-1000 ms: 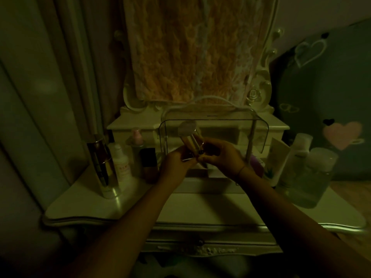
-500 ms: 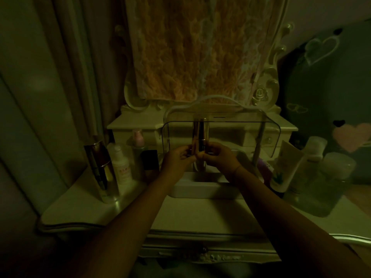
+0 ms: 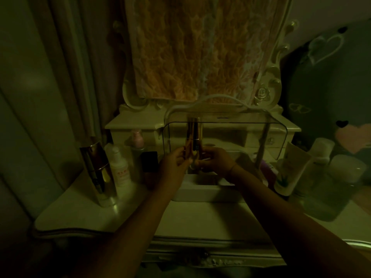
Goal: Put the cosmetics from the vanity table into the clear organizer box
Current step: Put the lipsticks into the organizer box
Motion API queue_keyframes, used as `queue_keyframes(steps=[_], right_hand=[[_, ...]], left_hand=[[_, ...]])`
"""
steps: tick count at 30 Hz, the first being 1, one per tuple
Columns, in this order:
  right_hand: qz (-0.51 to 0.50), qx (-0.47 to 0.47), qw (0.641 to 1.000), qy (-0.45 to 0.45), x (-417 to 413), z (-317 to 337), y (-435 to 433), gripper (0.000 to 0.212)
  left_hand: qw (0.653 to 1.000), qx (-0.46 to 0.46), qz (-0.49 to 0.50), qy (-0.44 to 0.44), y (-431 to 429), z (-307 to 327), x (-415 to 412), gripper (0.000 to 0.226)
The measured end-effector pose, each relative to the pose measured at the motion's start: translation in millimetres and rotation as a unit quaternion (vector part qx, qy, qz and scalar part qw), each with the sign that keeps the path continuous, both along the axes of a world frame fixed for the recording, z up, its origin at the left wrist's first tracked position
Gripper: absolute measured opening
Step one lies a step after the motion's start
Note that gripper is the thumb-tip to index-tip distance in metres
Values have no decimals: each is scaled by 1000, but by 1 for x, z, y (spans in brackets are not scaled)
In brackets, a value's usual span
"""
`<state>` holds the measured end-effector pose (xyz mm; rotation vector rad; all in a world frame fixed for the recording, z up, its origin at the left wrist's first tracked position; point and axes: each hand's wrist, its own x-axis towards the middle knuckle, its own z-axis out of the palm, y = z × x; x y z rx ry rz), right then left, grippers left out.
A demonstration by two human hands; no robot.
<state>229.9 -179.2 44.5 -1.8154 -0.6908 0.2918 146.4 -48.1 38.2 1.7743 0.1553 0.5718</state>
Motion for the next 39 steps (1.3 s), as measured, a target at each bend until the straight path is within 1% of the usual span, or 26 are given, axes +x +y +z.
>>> queue_keyframes(steps=[2, 4, 5, 6, 8, 9, 14, 19, 23, 25, 26, 28, 30, 32, 33, 35, 36, 39], right_hand=[[-4, -5, 1000, -4, 1, 0, 7, 33], [-8, -11, 1000, -4, 2, 1, 13, 35], [-9, -14, 1000, -3, 3, 1, 15, 35], [-10, -16, 1000, -2, 3, 1, 17, 36], [-4, -15, 1000, 1, 4, 1, 20, 38], [1, -14, 1000, 3, 3, 1, 21, 38], [9, -6, 1000, 9, 0, 2, 24, 33], [6, -7, 1000, 5, -2, 2, 25, 27], [-18, -51, 998, -36, -3, 2, 26, 27], [-58, -73, 995, -47, -9, 4, 24, 35], [-93, -68, 992, -51, -16, 5, 21, 39], [-164, -18, 983, -77, -39, 3, 12, 37], [-192, 52, 974, -108, -71, -3, 8, 27], [-167, 107, 974, -108, -104, -7, 12, 22], [-145, 122, 977, -100, -118, -9, 18, 21], [-96, 124, 984, -85, -141, -14, 36, 22], [-73, 116, 987, -80, -150, -16, 47, 23], [-14, 99, 994, -45, -166, -23, 81, 29]], left_hand=[[1000, -8, 7, -1, 1, -6, -12, 42], [1000, 22, 21, 4, 3, -15, -28, 43], [998, 63, 28, 5, 4, -20, -36, 39], [992, 123, 38, 2, 6, -25, -44, 34], [971, 235, 49, -16, 8, -31, -56, 25], [964, 262, 44, -22, 9, -33, -60, 22], [958, 286, 11, -25, 16, -36, -67, 22], [960, 278, 7, -22, 19, -37, -67, 23], [960, 279, 1, -18, 19, -36, -70, 25], [963, 268, 4, -28, 20, -36, -77, 25], [966, 254, 13, -38, 22, -36, -82, 24], [972, 219, 50, -62, 28, -36, -96, 21], [969, 201, 100, -103, 39, -35, -115, 16], [968, 160, 147, -123, 51, -36, -131, 11], [971, 116, 169, -121, 58, -37, -138, 11], [969, 20, 216, -115, 74, -40, -148, 13], [965, -7, 238, -113, 83, -41, -151, 16], [956, -40, 273, -97, 109, -40, -157, 29]])
